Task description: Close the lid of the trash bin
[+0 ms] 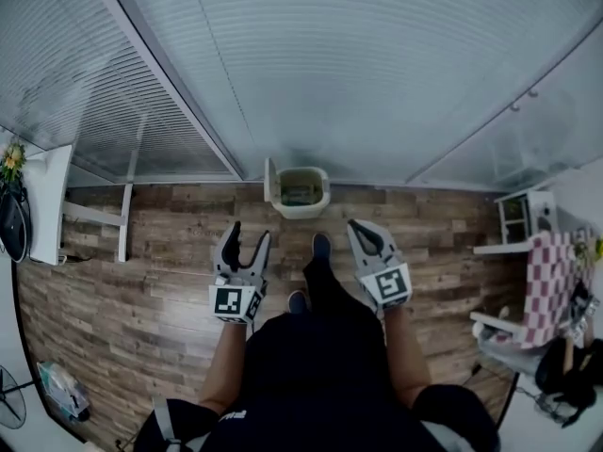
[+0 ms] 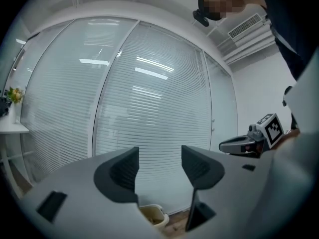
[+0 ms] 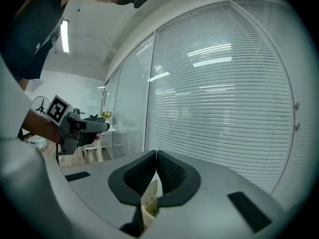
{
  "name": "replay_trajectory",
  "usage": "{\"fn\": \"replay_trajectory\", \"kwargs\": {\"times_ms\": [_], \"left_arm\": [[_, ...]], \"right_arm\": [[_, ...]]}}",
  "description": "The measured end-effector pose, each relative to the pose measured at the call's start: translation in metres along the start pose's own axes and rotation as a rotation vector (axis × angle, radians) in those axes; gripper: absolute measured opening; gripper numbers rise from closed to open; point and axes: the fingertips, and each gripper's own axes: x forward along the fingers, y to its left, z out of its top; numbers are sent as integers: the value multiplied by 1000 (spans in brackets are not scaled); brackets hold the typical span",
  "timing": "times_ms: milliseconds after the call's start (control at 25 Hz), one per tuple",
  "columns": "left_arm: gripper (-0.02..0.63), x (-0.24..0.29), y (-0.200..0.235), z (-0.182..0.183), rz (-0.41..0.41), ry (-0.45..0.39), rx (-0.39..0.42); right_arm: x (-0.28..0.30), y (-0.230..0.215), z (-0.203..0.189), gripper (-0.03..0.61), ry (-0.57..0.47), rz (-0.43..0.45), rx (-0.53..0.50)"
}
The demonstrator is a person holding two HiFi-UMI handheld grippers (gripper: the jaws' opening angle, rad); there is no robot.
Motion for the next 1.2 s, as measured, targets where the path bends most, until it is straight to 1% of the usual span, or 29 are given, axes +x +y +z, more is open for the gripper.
{"fn": "replay_trajectory", "kwargs": {"times_ms": [80,200,360,480,560,680,840,1000,1200], "left_arm": [[264,6,6,-8,7,19,2],[264,16,12,-17,18,47,26],[264,34,14,-25,11,85,50],[264,46,18,-35,17,105,41],[264,54,18,-40,6,102,35],[264,62,23,-49,17,119,21],[262,74,34,-61,48,133,-8],[264,83,31,-83,12,176,-1],[264,94,38,-108,18,207,0]], "right_arm": [[4,-4,-3,5,15,5,6],[16,-11,-9,5,21,5,21],[35,-23,-14,5,-1,-13,63],[46,-33,-23,5,17,-30,81],[52,-41,-26,5,12,-48,98],[58,-50,-32,5,11,-68,143],[69,-59,-41,5,20,-59,128],[80,-65,-50,5,19,-48,137],[96,-66,-64,5,30,-26,150]]}}
